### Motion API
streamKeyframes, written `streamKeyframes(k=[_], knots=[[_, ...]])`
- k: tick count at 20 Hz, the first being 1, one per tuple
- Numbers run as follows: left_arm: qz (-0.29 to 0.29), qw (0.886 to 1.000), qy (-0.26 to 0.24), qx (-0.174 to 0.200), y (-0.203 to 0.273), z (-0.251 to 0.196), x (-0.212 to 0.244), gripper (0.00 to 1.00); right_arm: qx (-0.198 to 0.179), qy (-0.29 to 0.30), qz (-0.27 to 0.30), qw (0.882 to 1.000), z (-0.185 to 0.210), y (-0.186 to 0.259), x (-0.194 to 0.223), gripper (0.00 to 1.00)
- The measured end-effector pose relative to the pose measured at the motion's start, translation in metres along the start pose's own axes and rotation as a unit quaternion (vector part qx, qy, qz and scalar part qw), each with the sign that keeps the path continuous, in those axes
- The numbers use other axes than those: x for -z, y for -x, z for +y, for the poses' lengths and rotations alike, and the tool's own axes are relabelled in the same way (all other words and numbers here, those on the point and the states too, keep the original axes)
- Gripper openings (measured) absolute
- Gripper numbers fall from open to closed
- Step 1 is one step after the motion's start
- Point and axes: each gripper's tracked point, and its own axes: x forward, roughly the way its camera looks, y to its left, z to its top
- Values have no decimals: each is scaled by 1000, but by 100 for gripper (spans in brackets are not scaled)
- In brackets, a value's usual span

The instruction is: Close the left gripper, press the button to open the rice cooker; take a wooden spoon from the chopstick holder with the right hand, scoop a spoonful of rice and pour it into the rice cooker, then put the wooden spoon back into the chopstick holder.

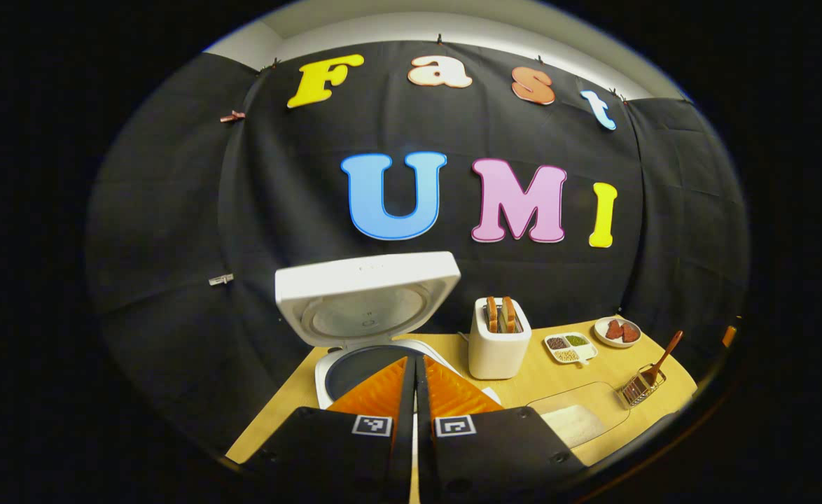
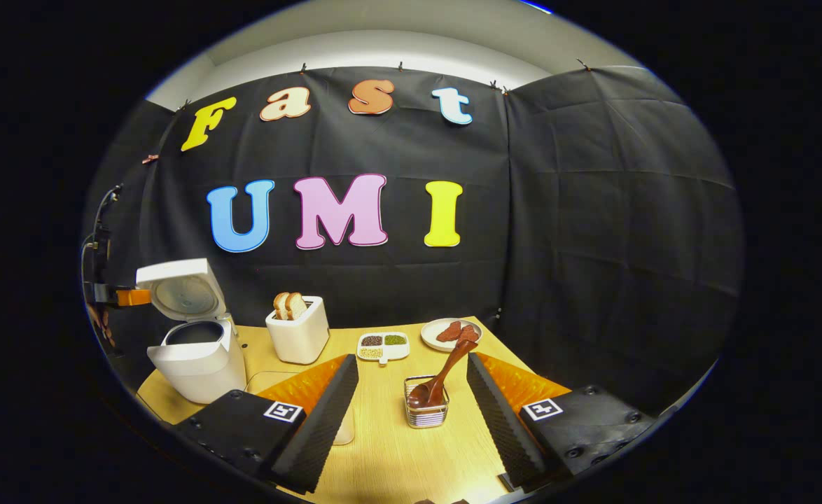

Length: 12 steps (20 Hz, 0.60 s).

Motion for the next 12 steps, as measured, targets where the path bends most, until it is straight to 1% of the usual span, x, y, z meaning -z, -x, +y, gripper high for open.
streamKeyframes(k=[2, 3, 4, 5, 7, 8, 9, 10, 12], knots=[[-9, 1000, 18, 0, 29, -19, 0, 8, -5, -10, 12, 1000, -7, -20, 6, 98], [-8, 1000, 28, 0, 43, -29, 3, 11, -8, -16, 19, 1000, -10, -27, 10, 98], [-4, 999, 35, 1, 51, -37, 7, 25, -12, -20, 26, 999, -13, -36, 14, 98], [3, 999, 41, 1, 63, -46, 12, 32, -15, -24, 35, 999, -18, -45, 18, 98], [12, 999, 48, 0, 79, -60, 21, 65, -21, -29, 49, 998, -26, -62, 26, 98], [16, 999, 48, -6, 88, -64, 23, 89, -23, -31, 58, 998, -30, -70, 31, 98], [17, 999, 45, -12, 92, -69, 27, 96, -24, -34, 67, 997, -34, -79, 37, 97], [19, 999, 40, -21, 97, -73, 31, 98, -25, -37, 77, 996, -39, -88, 43, 97], [27, 998, 35, -38, 103, -82, 39, 97, -27, -49, 100, 993, -47, -107, 57, 98]])
